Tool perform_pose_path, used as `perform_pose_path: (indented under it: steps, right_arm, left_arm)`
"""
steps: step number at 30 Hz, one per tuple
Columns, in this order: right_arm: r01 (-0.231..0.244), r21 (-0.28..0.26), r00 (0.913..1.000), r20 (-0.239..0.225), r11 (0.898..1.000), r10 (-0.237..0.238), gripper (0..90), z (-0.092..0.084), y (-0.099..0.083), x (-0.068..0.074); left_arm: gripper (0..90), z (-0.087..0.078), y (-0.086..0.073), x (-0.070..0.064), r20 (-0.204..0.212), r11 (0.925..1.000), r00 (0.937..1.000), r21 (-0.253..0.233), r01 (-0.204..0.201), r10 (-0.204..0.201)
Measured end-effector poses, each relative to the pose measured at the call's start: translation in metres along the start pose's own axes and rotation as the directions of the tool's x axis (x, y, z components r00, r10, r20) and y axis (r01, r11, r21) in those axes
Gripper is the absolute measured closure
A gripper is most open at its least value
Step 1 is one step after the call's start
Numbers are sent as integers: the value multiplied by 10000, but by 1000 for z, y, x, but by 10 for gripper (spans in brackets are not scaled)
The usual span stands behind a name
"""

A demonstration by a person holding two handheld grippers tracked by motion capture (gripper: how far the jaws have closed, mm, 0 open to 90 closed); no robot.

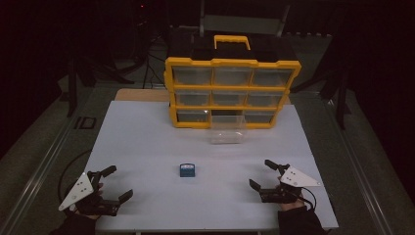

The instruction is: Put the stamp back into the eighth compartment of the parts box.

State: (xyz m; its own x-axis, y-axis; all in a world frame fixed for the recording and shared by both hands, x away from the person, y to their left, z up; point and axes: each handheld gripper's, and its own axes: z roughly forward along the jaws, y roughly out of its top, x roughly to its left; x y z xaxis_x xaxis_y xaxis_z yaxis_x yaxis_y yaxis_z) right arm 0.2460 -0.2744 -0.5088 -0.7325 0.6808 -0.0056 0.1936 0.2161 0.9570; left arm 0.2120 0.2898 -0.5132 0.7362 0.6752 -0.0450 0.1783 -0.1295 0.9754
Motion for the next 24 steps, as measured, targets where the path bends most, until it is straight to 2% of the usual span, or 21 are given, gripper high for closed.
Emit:
perform_pose_path:
  steps: [2, 12, 19, 22, 24]
  right_arm:
    - [171, 37, 9999, 22, 9998, -171, 100, 1, 1, 1]
    - [17, -50, 9998, 176, 10000, -16, 100, -1, 1, 2]
    - [7, -115, 9997, 261, 9999, -4, 100, -2, 2, 1]
    - [-12, -133, 9996, 283, 9999, 16, 100, -3, 3, 2]
    - [11, -148, 9995, 321, 9999, -7, 100, -4, 3, 2]
  left_arm:
    - [0, -1, 0, 0, -18, 10000, 10000, 3, 5, -5]
    - [1, 0, -2, -1, 70, 9999, 10000, 103, -49, 48]
    - [1, 2, -1, -4, 184, 9994, 9995, 239, -254, 250]
    - [1, 2, 0, -3, 187, 9994, 9996, 261, -230, 225]
    - [0, 1, 2, -2, 313, 9999, 9995, 122, -24, 20]
